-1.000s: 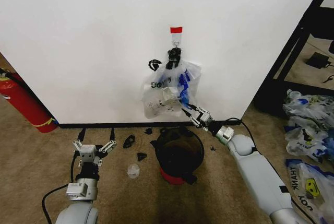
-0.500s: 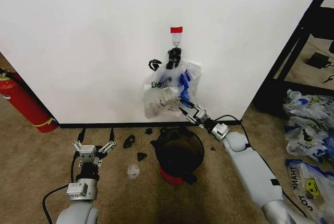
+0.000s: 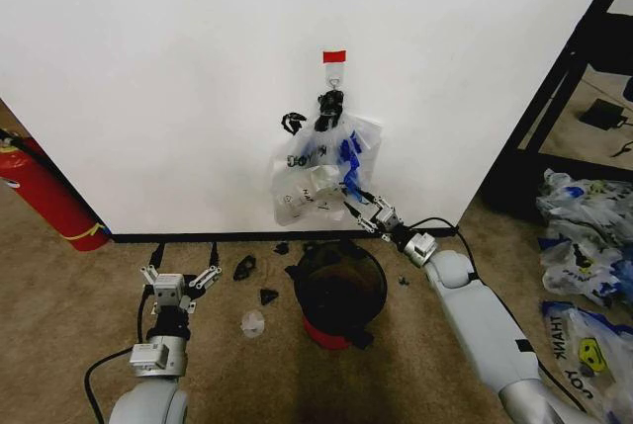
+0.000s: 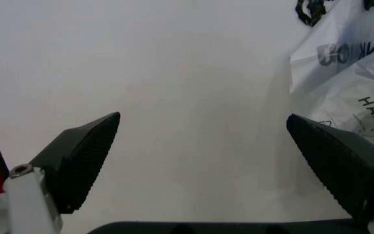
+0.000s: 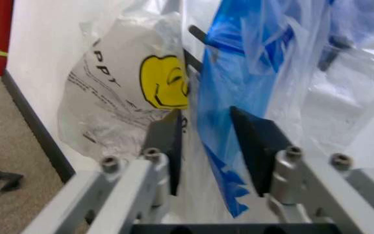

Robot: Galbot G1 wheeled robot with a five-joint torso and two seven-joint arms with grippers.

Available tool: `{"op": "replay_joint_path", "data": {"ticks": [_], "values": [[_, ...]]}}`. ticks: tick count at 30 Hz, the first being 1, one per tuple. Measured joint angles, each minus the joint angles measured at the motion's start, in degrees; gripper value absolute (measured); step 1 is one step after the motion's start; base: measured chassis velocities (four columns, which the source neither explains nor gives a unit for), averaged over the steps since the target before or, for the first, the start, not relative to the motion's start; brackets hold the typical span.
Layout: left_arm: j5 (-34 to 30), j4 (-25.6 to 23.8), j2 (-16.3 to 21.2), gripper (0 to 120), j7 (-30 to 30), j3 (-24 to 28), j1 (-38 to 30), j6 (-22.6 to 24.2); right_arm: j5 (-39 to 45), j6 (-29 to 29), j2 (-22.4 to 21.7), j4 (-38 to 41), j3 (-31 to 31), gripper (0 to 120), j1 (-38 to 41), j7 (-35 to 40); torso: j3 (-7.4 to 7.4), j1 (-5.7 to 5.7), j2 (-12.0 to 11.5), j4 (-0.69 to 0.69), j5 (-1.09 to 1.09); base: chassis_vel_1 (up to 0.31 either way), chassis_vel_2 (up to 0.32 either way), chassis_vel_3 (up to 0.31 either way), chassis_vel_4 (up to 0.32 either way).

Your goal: Pick up the garbage bag from the wall and place it over the trash bin.

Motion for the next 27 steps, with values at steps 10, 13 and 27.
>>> {"op": "replay_joint_path", "data": {"ticks": [10,13,27], "values": [[-0.2,0.0,0.1,100,0.0,0.0,0.0,-0.1,1.9,-0.8,-0.5,1.5,0.1,0,-0.7,2.4,0.0,0.0,0.0,0.0,0.0,0.0,0.0,0.0,0.0],[-0.4,0.0,0.2,100,0.0,0.0,-0.2,-0.3,5.0,-0.7,-0.8,2.6,0.0,0,-1.4,2.1,0.0,0.0,0.0,0.01,0.0,0.0,0.0,0.0,0.0],[-4.4,-0.9,3.9,100,5.3,6.5,-10.0,-2.2,53.1,-10.6,-2.6,21.2,-1.1,0,-13.1,-5.7,-0.01,-0.01,0.0,-0.02,0.0,0.0,0.0,0.0,0.0]]}}
